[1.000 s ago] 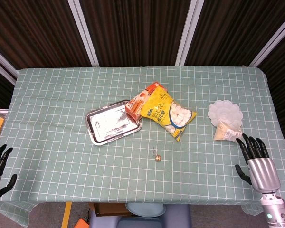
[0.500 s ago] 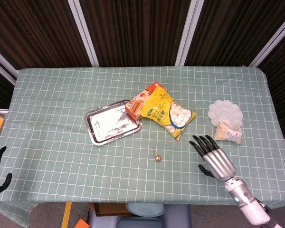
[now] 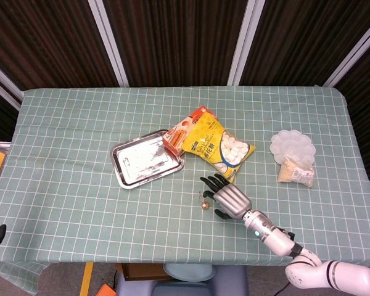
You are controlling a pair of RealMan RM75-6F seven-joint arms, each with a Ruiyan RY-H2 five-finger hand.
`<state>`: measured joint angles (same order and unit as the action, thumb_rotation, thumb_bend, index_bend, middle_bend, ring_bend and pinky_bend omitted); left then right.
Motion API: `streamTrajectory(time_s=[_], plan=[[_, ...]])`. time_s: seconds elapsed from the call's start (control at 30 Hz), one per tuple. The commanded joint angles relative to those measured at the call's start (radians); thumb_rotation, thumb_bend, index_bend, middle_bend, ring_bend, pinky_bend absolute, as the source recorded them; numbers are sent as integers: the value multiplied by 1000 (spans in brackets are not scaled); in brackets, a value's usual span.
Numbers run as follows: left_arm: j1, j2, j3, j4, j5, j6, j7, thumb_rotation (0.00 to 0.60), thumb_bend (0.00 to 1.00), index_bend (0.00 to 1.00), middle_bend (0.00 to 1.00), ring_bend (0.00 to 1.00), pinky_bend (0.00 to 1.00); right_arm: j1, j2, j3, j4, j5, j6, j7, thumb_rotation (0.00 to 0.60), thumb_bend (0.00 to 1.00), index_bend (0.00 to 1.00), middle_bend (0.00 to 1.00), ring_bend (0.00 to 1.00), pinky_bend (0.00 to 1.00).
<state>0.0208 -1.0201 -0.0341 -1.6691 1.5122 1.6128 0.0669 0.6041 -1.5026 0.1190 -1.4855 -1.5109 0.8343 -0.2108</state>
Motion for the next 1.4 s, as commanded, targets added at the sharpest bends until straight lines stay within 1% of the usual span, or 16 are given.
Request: streamTrajectory(time_s=[0.03, 0.17, 0.33, 0.73, 0.93, 1.4], plan=[[0, 3, 2, 2, 12, 2, -10, 600, 387, 0, 0, 0, 59, 10, -18, -6, 20, 16, 1, 2, 600, 461, 478, 0, 0, 0], [-3, 2, 5, 6, 17, -5, -12, 600, 388, 0, 0, 0, 59, 14, -30, -19, 31, 16, 15, 9, 600, 479, 536, 0, 0, 0], [-3, 0, 6, 6, 18, -7, -7, 600, 388, 0, 0, 0, 60, 26, -48, -23, 51, 24, 22, 25, 600, 511, 565, 0, 0, 0], [-4, 1, 9, 7, 22, -12, -6, 600, 388, 0, 0, 0, 59, 53, -89, -25, 90, 56, 26, 37, 600, 533, 613, 0, 0, 0], [-3, 5, 14, 7, 34, -10, -31, 600, 385, 0, 0, 0, 59, 62, -96, -35, 99, 70, 20, 27, 600, 533, 617, 0, 0, 0], [-1, 14, 16, 10, 35, -12, -44, 600, 383, 0, 0, 0, 58, 73, -120, -47, 109, 88, 29, 17, 600, 533, 637, 11, 0, 0]])
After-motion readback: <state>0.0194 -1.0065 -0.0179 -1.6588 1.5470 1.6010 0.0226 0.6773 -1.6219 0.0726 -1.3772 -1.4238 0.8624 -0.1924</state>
